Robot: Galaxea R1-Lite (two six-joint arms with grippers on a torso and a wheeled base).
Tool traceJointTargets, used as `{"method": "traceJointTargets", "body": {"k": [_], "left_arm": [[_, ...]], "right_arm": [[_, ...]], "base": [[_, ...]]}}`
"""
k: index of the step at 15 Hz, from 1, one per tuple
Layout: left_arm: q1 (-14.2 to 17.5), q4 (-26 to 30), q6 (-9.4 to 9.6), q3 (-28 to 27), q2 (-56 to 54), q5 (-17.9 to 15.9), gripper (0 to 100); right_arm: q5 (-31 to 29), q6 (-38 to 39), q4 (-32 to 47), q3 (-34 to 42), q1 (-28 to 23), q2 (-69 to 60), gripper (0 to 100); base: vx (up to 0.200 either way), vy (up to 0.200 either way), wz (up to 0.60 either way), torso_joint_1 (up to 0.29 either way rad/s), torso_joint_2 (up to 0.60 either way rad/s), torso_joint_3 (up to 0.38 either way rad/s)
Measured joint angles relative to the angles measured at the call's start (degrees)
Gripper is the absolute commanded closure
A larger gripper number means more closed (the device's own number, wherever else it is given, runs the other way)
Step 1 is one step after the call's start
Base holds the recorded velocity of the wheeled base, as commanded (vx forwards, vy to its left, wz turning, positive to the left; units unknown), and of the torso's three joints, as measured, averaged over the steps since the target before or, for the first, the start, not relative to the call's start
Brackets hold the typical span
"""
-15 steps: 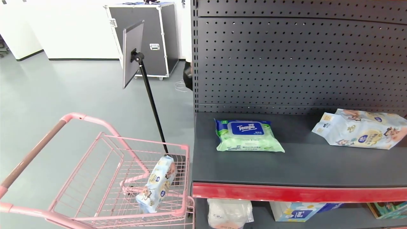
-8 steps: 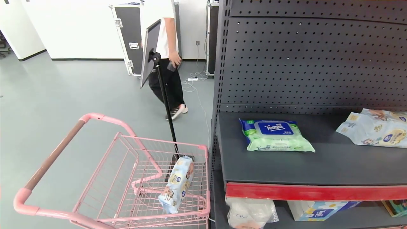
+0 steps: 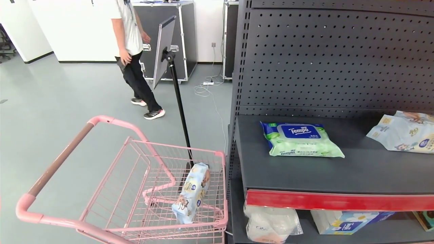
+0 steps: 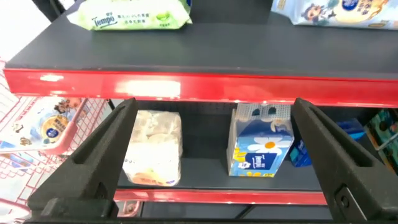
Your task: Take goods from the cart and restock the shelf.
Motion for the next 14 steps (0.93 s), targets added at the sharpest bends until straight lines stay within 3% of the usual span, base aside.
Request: {"method": "traceJointTargets", "body": {"k": [14], "left_arm": [[0.0,0.0,0.05,0.0,0.0,0.0,0]], "right_arm": [[-0.1,-0.2,0.0,0.0,0.0,0.0,0]], "base": [[0.0,0.0,0.0,-0.146,0.37,0.221]]}}
